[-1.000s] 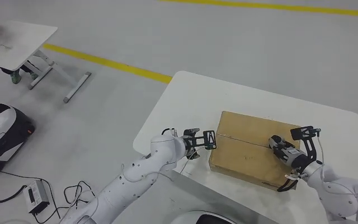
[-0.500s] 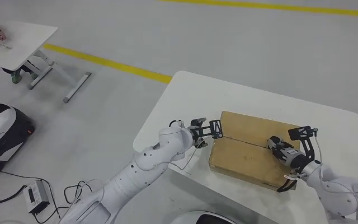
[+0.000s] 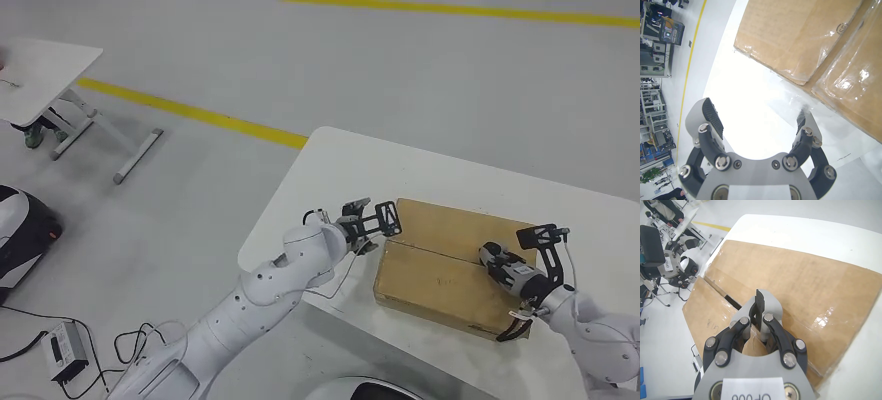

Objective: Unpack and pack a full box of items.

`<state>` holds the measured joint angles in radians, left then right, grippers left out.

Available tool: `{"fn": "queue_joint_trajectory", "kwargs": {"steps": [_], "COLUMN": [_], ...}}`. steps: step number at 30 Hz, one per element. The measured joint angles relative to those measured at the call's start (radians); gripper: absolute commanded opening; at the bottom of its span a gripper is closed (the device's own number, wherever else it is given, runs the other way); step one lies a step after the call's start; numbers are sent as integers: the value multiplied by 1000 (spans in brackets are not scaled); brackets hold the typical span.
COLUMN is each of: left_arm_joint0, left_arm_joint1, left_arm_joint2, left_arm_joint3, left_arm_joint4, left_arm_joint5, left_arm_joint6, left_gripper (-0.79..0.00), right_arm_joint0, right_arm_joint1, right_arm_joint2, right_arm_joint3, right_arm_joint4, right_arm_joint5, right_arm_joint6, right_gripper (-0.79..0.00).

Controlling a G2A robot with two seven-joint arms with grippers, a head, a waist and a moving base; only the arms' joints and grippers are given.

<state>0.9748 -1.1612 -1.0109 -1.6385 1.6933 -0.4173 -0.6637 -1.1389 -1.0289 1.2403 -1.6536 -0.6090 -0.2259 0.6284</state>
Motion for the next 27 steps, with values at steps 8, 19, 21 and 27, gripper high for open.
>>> {"fn": "queue_joint_trajectory", "kwargs": {"steps": [8,19,21,27], "left_arm_joint0": [14,7,7,-3], "left_arm_joint1": [-1,-10,-12,-18], "left_arm_joint2": [-21,2,0,-4], "left_arm_joint3": [-50,-64,-72,-99], "left_arm_joint4": [51,121,124,118], "left_arm_joint5": [36,23,28,25], "left_arm_joint6": [-5,7,6,14], "left_gripper": [0,0,0,0], "right_arm_joint0": [2,4,2,-2], "right_arm_joint1": [-3,-6,-6,-7], "right_arm_joint2": [-6,-6,-6,-3], "right_arm_joint3": [2,3,2,-4], "right_arm_joint4": [-6,-7,-7,-5], "right_arm_joint5": [-3,-1,0,1], "right_arm_joint6": [3,1,0,1], "right_gripper": [-785,-785,-785,-785]}}
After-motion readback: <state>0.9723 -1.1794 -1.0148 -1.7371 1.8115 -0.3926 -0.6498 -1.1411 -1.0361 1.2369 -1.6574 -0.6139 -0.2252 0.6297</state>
